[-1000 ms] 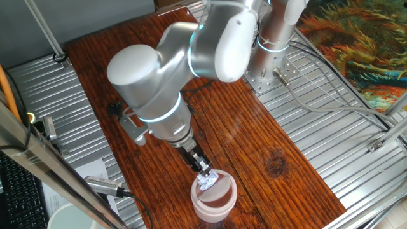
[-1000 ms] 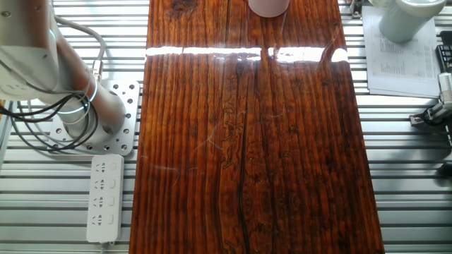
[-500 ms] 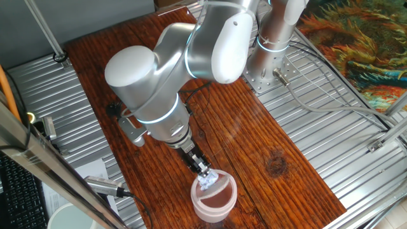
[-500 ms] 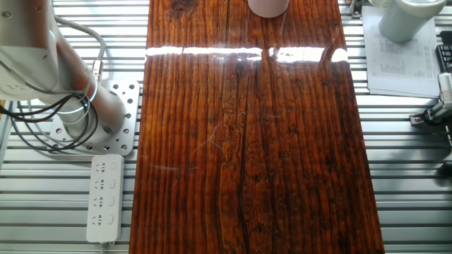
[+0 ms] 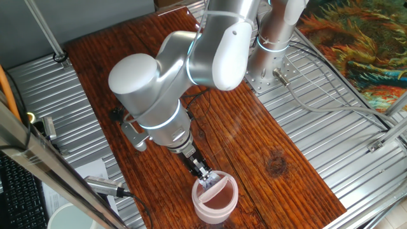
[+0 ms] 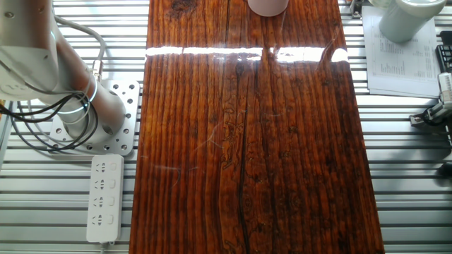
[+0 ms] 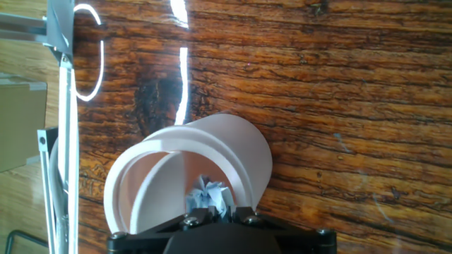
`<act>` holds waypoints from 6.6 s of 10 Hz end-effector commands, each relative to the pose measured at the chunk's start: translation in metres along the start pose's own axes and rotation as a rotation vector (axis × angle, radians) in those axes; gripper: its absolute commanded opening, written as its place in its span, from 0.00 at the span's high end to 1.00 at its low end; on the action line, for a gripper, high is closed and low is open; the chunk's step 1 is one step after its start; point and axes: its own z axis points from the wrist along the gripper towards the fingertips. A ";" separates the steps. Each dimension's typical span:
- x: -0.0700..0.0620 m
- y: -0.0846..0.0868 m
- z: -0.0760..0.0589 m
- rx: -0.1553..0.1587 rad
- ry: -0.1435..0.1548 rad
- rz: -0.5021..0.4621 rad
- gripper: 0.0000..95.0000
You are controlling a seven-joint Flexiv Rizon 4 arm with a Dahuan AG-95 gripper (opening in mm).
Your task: Put the garbage in the trash can
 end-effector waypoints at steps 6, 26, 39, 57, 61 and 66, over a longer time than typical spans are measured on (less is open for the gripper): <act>-0.001 0.002 0.011 -0.015 -0.004 0.003 1.00; 0.005 0.005 -0.017 -0.033 -0.001 -0.017 0.60; 0.007 0.061 -0.001 -0.093 -0.023 0.106 0.60; 0.016 -0.078 -0.087 0.162 -0.025 -0.022 1.00; 0.034 -0.142 -0.091 0.248 -0.075 -0.107 1.00; 0.034 -0.142 -0.091 0.234 -0.122 0.145 1.00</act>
